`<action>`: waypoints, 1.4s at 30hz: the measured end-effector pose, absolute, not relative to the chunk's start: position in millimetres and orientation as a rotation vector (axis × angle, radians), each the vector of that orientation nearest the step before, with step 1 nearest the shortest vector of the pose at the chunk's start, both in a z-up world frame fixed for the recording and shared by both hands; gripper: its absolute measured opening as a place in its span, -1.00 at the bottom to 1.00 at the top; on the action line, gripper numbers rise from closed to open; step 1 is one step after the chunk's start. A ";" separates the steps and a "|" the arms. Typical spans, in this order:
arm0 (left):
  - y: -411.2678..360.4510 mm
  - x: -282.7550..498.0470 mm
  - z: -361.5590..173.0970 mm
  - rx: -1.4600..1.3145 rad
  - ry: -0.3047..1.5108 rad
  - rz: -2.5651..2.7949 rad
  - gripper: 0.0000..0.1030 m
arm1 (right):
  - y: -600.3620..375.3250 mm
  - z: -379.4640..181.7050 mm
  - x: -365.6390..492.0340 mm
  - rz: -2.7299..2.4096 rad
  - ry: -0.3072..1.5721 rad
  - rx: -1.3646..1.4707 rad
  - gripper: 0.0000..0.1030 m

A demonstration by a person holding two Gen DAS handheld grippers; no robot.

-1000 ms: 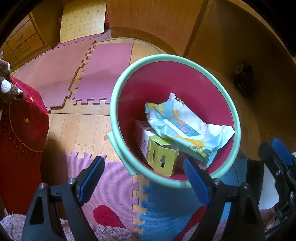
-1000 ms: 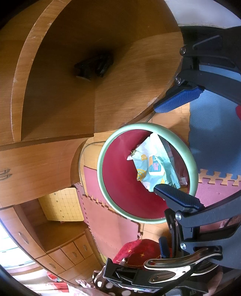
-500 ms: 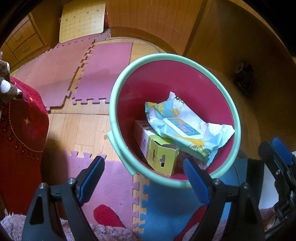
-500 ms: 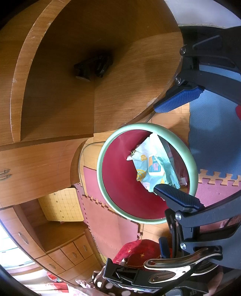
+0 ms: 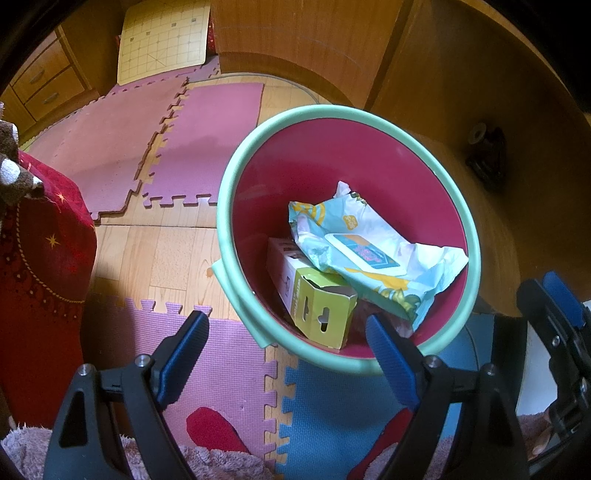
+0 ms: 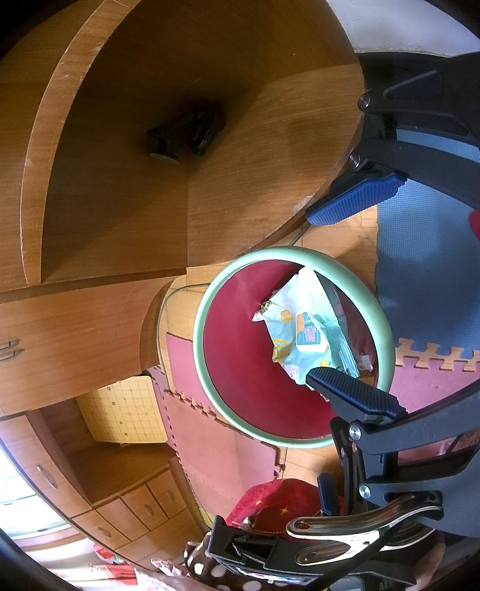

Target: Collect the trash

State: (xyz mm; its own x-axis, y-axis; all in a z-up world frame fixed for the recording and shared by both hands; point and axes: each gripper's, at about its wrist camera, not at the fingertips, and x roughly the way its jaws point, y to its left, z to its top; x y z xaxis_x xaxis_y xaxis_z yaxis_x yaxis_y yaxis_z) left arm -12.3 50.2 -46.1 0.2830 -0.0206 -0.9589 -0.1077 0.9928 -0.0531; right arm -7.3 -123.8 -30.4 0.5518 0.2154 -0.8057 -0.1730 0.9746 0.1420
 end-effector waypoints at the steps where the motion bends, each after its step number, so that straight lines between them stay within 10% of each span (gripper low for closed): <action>1: 49.8 -12.8 -46.7 -0.116 1.285 0.057 0.75 | -124.1 -30.8 -7.2 0.230 0.959 0.048 0.57; 42: 46.9 -14.4 -50.8 -0.094 1.309 0.059 0.64 | -125.1 -30.3 -6.6 0.232 0.960 0.047 0.57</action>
State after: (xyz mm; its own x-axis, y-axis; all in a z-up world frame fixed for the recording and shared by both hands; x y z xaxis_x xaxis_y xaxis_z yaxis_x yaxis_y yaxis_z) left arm -14.4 46.9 -50.8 0.2585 -0.0096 -0.9660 -0.0972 0.9946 -0.0359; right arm -6.6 -125.1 -30.3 0.5507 0.2165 -0.8062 -0.1750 0.9743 0.1421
